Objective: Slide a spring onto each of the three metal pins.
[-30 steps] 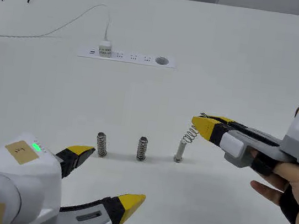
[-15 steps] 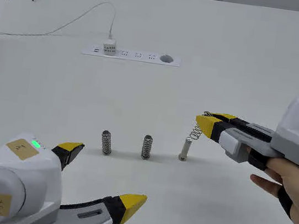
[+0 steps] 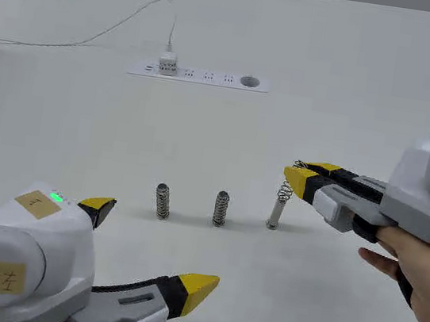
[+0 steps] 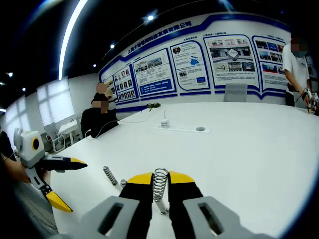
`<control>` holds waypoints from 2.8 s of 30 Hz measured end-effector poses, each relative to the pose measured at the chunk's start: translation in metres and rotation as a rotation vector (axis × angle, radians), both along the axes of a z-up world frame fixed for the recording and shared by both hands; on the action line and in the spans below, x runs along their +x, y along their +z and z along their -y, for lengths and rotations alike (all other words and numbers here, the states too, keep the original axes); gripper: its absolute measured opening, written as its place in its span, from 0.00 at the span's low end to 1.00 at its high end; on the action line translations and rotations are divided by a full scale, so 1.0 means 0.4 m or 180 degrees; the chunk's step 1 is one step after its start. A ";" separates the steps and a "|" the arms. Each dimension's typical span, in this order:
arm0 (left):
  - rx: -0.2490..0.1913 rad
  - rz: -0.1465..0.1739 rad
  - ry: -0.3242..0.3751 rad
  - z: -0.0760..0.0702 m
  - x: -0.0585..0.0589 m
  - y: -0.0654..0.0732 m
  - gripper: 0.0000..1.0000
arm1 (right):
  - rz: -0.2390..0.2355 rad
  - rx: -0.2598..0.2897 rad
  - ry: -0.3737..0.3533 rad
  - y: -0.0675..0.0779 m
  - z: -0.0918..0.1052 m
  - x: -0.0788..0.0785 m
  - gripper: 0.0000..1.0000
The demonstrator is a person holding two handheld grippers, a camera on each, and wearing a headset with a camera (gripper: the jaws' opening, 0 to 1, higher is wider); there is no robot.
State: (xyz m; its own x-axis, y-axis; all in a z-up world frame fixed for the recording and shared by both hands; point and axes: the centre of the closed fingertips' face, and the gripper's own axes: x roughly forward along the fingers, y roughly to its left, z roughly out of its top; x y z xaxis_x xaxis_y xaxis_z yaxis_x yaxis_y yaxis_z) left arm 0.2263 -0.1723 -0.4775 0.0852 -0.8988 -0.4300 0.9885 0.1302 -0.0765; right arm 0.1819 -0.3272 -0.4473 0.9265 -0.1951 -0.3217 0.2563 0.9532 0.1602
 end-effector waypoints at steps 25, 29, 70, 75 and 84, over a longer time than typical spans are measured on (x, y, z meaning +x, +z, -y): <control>0.0011 -0.0004 -0.0010 -0.003 0.001 0.000 0.92 | -0.0391 -0.0633 0.0229 -0.045 -0.034 0.002 0.12; 0.0025 0.0006 -0.0005 -0.005 0.003 -0.001 0.91 | -0.0416 -0.0644 0.0240 -0.050 -0.033 0.004 0.12; 0.0005 -0.0031 0.0011 -0.005 0.006 -0.001 0.89 | -0.0711 -0.0393 0.0192 -0.140 -0.037 -0.002 0.12; 0.0010 -0.0028 0.0013 -0.007 0.007 -0.001 0.89 | -0.0734 -0.0371 0.0209 -0.143 -0.040 -0.005 0.16; 0.0024 0.0019 0.0055 -0.010 0.023 0.006 0.87 | -0.0695 -0.0326 0.0174 -0.116 -0.045 -0.019 0.26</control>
State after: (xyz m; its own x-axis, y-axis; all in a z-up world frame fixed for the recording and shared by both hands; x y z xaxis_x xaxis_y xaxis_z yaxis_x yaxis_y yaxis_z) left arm 0.2357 -0.1683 -0.4750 0.1032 -0.8939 -0.4363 0.9866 0.1478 -0.0695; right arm 0.1744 -0.3091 -0.4937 0.8473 -0.1885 -0.4964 0.2219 0.9750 0.0084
